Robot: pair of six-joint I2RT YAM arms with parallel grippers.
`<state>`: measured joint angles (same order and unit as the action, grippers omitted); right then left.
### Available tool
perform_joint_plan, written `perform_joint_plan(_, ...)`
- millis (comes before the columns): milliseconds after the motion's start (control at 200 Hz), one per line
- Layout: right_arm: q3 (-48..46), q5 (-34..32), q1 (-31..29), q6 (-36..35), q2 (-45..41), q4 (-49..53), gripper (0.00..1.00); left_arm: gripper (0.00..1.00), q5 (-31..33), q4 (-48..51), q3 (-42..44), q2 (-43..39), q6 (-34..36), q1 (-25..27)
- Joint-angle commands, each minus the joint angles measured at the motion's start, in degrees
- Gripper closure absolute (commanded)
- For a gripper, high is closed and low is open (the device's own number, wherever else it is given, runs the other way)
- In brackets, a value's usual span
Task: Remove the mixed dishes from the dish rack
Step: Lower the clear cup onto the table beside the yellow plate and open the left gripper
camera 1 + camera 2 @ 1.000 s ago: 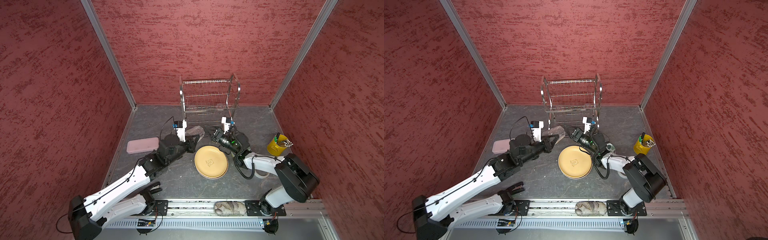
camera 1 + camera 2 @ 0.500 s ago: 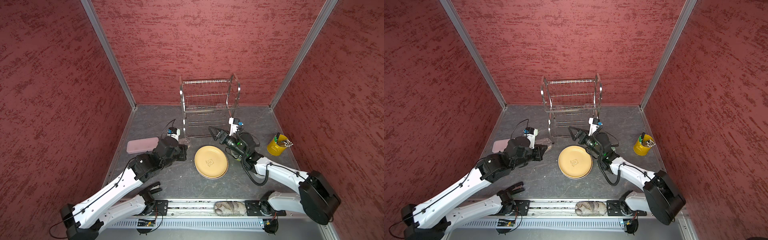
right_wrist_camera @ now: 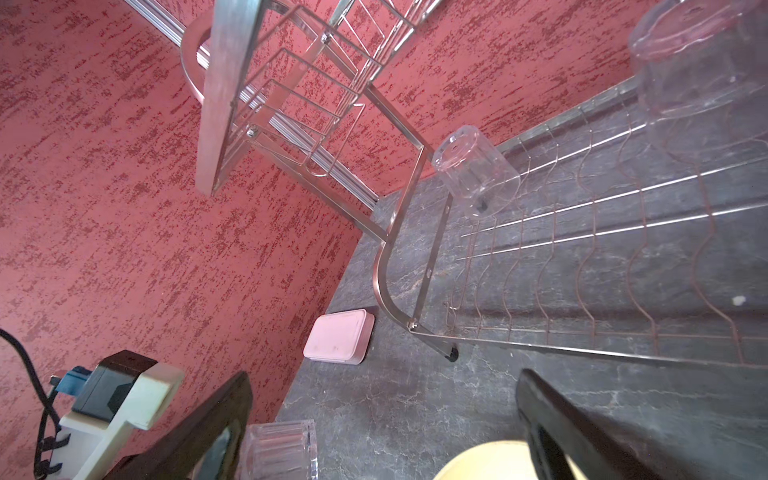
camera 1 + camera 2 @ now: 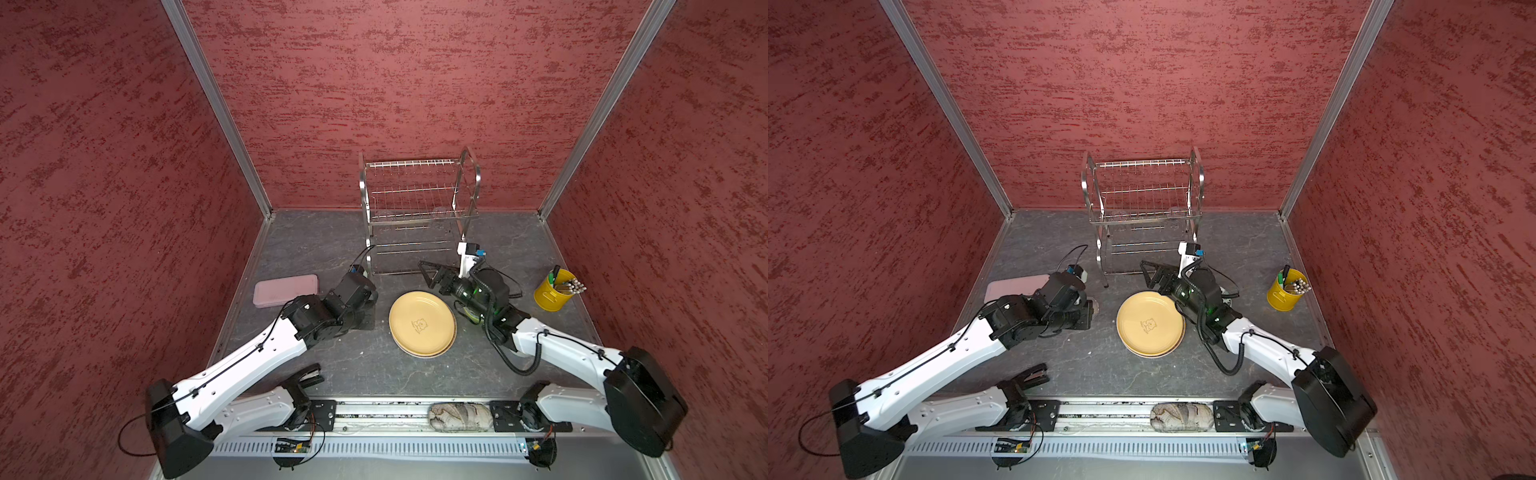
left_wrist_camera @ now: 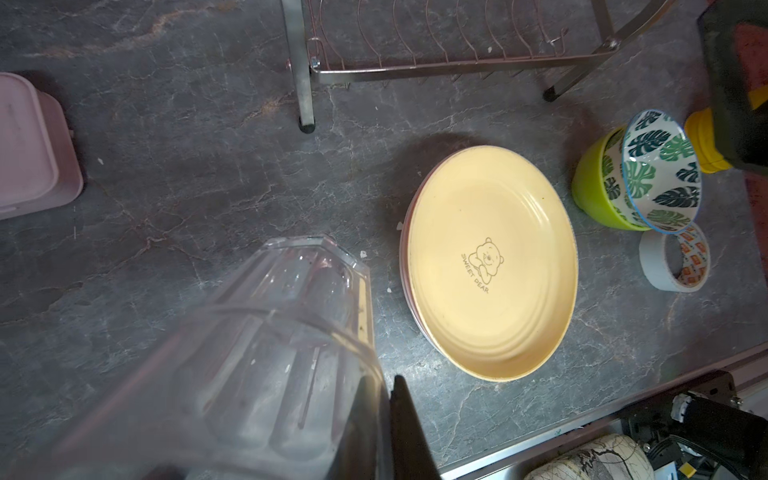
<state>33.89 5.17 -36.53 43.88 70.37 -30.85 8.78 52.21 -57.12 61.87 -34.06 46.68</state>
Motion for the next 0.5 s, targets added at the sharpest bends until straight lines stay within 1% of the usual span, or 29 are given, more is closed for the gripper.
perform_joint_plan(0, -0.92, -2.67, -0.51, -1.63, -3.35, 1.34, 0.01, 0.93, -1.82, 1.45, -1.26, 2.66, -0.29, 0.18)
perform_joint_plan(120, -1.15, -4.02, -0.9, -3.39, -6.44, 3.4, 0.01, 0.95, -3.0, 2.24, -1.4, 6.23, -0.25, 0.49)
perform_joint_plan(245, -2.23, -5.14, -1.21, -4.3, -9.41, 4.34, 0.01, 0.94, -2.87, 2.72, -2.01, 7.64, 0.09, 0.87)
perform_joint_plan(391, -3.52, -5.78, -1.52, -4.51, -11.28, 5.83, 0.01, 0.94, -3.4, 3.51, -2.79, 9.82, 0.11, 0.96)
perform_joint_plan(496, -4.46, -5.95, -1.72, -4.37, -12.21, 6.51, 0.01, 0.93, -5.2, 4.12, -3.69, 12.07, 0.61, 1.05)
